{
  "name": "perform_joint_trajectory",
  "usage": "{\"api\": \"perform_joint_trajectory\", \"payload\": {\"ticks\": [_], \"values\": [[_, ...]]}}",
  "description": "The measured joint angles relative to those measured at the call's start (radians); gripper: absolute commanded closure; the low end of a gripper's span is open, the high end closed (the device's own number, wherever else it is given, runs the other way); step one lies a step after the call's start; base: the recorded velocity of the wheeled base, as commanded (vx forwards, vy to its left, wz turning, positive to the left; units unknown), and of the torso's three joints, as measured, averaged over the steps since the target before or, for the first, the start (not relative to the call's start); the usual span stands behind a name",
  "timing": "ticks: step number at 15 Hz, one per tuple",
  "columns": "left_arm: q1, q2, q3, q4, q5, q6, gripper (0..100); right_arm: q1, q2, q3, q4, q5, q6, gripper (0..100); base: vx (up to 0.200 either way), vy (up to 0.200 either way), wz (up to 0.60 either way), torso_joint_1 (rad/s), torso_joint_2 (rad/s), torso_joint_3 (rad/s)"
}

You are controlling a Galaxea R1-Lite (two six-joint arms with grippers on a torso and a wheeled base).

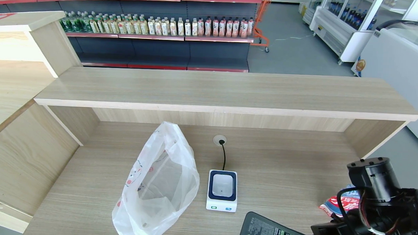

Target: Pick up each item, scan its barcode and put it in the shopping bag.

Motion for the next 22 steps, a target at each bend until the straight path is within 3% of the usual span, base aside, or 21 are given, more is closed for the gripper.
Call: {"api": "perform_joint_trajectory", "payload": {"ticks": [4,5,8,10,13,18,20,22], "values": [[0.000,0.000,0.000,0.000,0.000,0.000,0,-0.001,-0.004,-0.010,0.007,-0.001,0.012,100,0.000,0.000,0.00,0.000,0.00,0.000],[0.000,0.000,0.000,0.000,0.000,0.000,0,-0.002,-0.005,-0.021,0.007,-0.001,0.080,100,0.000,0.000,0.00,0.000,0.00,0.000],[0.000,0.000,0.000,0.000,0.000,0.000,0,-0.050,-0.021,-0.052,0.003,-0.005,0.547,100,0.000,0.000,0.00,0.000,0.00,0.000],[0.000,0.000,0.000,0.000,0.000,0.000,0,-0.176,-0.060,-0.053,0.007,-0.007,0.780,100,0.000,0.000,0.00,0.000,0.00,0.000],[0.000,0.000,0.000,0.000,0.000,0.000,0,-0.338,-0.123,-0.046,0.027,-0.006,1.280,100,0.000,0.000,0.00,0.000,0.00,0.000],[0.000,0.000,0.000,0.000,0.000,0.000,0,-0.431,-0.162,-0.065,0.013,-0.005,2.085,100,0.000,0.000,0.00,0.000,0.00,0.000],[0.000,0.000,0.000,0.000,0.000,0.000,0,-0.446,-0.145,-0.069,0.003,-0.007,2.340,100,0.000,0.000,0.00,0.000,0.00,0.000],[0.000,0.000,0.000,0.000,0.000,0.000,0,-0.446,-0.095,-0.082,0.000,-0.012,2.448,100,0.000,0.000,0.00,0.000,0.00,0.000]]}}
